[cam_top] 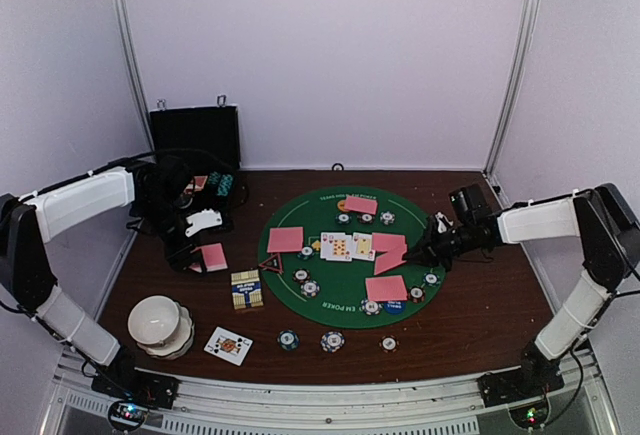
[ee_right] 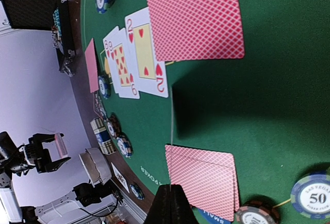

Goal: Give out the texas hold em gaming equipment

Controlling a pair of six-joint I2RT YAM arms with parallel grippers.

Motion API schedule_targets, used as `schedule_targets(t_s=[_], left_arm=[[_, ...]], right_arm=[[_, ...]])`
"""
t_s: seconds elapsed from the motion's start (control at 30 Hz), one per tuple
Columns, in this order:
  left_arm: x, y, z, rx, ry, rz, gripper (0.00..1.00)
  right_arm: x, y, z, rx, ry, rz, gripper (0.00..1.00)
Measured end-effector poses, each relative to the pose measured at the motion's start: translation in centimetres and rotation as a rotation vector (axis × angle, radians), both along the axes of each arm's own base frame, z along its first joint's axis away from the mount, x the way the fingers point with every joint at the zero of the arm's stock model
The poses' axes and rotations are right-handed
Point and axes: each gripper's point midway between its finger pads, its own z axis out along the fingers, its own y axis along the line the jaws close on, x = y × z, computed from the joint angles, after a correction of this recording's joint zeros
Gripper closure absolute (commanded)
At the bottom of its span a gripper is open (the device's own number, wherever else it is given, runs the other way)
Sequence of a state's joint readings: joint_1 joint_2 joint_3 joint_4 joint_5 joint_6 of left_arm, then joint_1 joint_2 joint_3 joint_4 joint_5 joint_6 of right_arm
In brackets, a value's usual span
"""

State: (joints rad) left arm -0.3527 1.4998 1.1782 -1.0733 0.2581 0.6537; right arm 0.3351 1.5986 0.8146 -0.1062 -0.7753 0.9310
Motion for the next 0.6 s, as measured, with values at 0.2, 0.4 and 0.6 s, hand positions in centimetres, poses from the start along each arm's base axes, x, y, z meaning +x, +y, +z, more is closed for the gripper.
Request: schedule_targets(t_s=[0.2, 0.4, 0.6], left_arm=[[0.3, 1.2, -1.3, 0.012, -0.007, 0.009, 1.0], [0.4, 2.0, -2.8, 0.025, -0.019, 0.001, 1.0], [0.9, 2.4, -4.8, 0.05, -0.027, -0.014, 1.0]], right_arm=[[0.4, -0.6, -2.0, -0.039, 0.023, -0.006, 1.0], [0.9, -0.6, -1.9, -0.049, -0.001, 0.009, 1.0], [2.1, 0.0, 0.1, -0.031, -0.066, 0.043, 1.0]])
